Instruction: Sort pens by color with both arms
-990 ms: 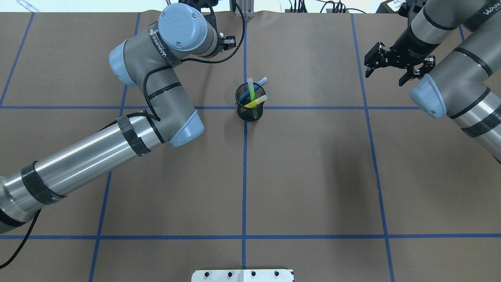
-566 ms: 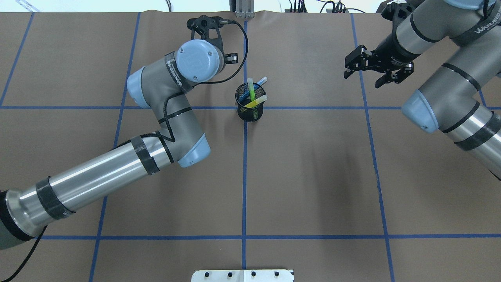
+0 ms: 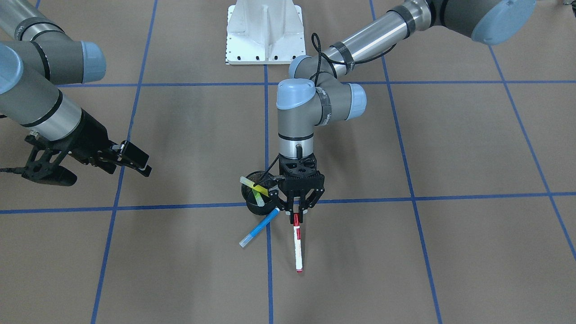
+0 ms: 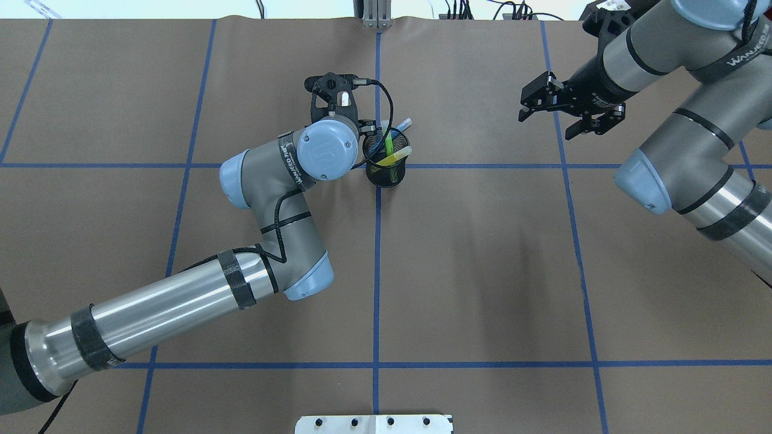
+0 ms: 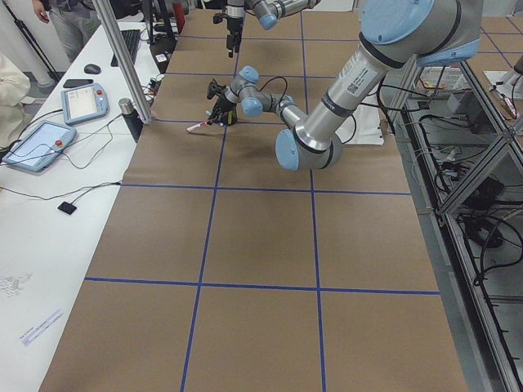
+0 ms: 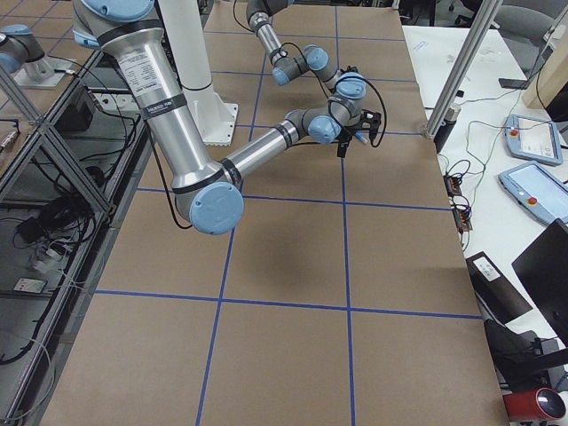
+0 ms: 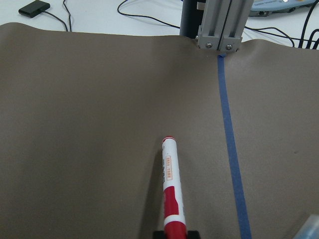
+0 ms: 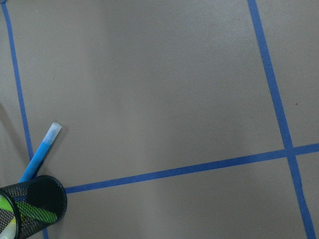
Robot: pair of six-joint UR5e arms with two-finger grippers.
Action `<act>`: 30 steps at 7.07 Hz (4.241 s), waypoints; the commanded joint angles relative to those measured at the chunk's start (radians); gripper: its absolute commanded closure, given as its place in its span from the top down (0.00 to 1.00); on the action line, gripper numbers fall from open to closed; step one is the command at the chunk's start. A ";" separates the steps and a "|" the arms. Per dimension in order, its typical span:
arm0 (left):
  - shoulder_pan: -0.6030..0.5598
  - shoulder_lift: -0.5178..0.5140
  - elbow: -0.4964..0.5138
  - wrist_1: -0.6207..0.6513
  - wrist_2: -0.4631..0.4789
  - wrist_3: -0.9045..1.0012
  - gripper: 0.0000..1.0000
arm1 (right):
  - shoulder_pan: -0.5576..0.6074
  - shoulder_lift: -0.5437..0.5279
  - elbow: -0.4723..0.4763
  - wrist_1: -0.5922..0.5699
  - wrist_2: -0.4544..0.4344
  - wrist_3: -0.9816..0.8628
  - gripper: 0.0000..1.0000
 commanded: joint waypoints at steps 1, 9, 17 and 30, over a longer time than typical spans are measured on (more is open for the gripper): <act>-0.003 0.004 -0.032 0.003 -0.006 0.038 0.99 | -0.014 0.026 0.007 0.002 0.002 -0.005 1.00; -0.383 0.086 -0.513 0.685 -0.669 0.335 0.99 | -0.214 0.242 -0.304 0.495 -0.290 -0.066 1.00; -0.805 0.328 -0.560 0.943 -0.915 1.121 0.99 | -0.243 0.351 -0.424 0.496 -0.406 -0.171 0.67; -0.919 0.277 -0.341 0.937 -1.041 1.228 0.99 | -0.269 0.371 -0.468 0.489 -0.406 -0.146 0.33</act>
